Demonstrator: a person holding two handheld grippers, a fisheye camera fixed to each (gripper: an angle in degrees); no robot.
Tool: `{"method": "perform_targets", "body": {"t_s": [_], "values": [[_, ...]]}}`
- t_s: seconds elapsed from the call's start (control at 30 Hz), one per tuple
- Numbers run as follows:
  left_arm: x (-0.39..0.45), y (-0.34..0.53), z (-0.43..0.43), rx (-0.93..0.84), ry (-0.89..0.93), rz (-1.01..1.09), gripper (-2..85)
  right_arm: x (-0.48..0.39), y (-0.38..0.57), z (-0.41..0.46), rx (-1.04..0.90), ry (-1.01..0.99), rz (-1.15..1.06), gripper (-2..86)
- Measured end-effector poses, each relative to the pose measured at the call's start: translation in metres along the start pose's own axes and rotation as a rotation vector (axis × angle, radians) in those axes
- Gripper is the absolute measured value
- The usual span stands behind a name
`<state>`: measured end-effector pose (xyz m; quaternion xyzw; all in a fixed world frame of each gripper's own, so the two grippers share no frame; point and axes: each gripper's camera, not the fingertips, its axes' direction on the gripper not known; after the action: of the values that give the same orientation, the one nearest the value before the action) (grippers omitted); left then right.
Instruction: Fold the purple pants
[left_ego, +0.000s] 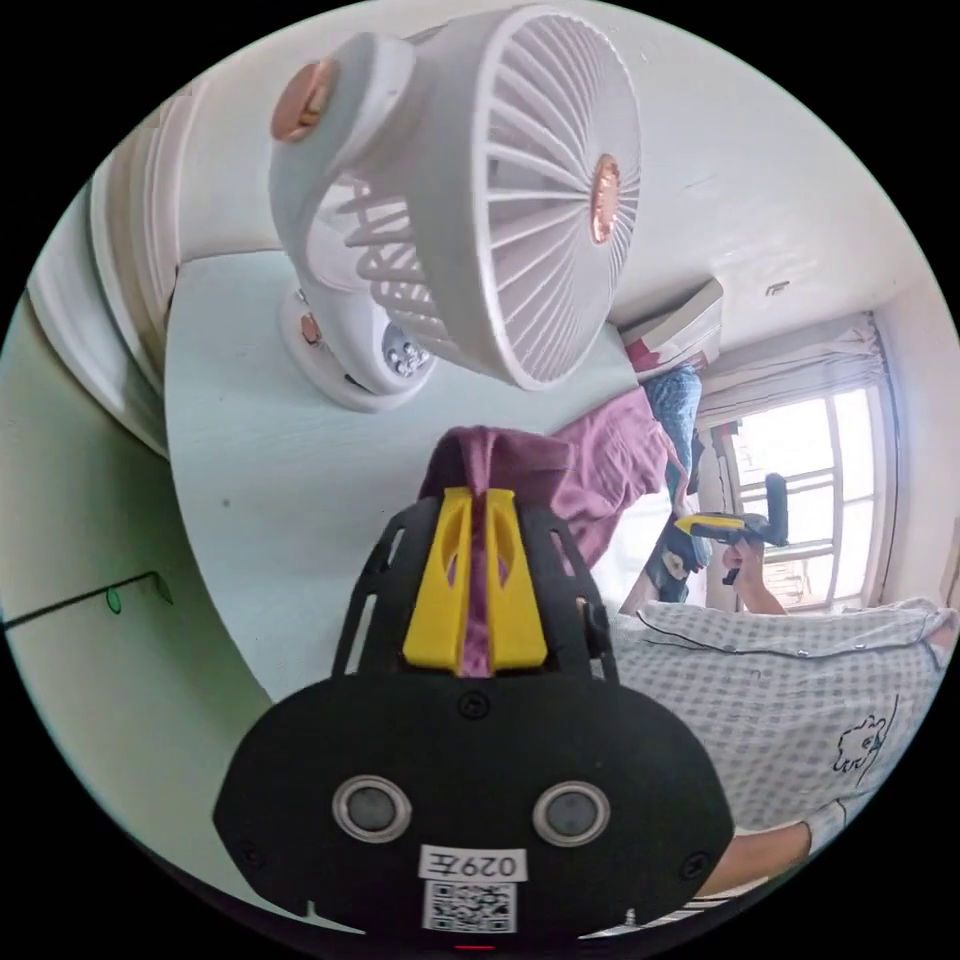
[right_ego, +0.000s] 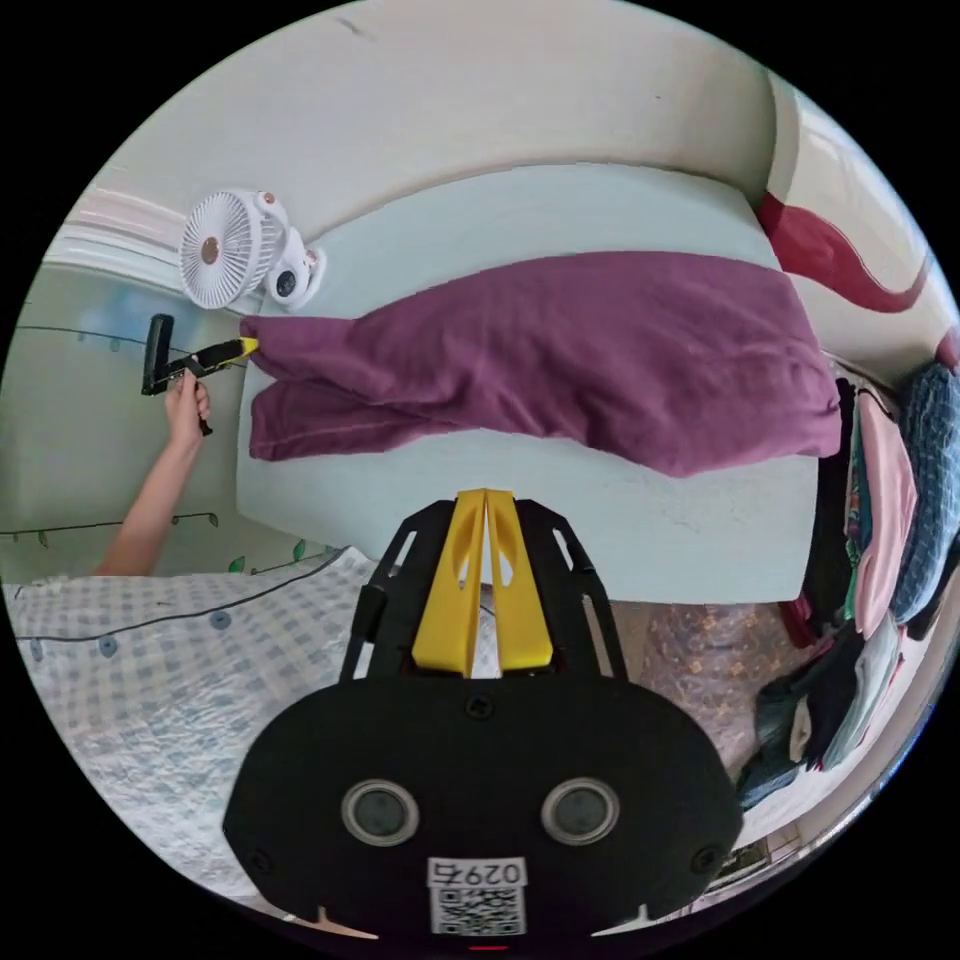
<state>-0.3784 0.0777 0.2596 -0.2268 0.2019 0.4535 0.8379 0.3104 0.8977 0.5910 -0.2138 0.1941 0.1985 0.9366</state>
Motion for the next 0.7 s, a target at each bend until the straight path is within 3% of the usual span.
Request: {"method": "perform_targets", "body": {"t_s": [0.2, 0.33, 0.53, 0.63, 0.7], "values": [[0.037, 0.011, -0.029, -0.028, -0.025, 0.035, -0.9, -0.019, 0.011, 0.026, 0.025, -0.09, 0.011, -0.4], [0.071, 0.019, -0.068, -0.007, 0.175, 0.01, -1.0, -0.043, 0.003, 0.048, -0.005, -0.112, -0.061, -0.4], [0.064, 0.047, -0.053, -0.081, 0.008, -0.183, -1.0, -0.054, -0.001, 0.065, -0.022, -0.156, -0.113, -0.4], [0.06, 0.053, -0.048, -0.052, 0.172, -0.208, -1.0, -0.05, 0.004, 0.063, -0.017, -0.153, -0.123, -0.4], [0.077, 0.052, -0.061, -0.015, 0.158, -0.187, -1.0, -0.046, 0.009, 0.059, -0.002, -0.141, -0.118, -0.4]]}}
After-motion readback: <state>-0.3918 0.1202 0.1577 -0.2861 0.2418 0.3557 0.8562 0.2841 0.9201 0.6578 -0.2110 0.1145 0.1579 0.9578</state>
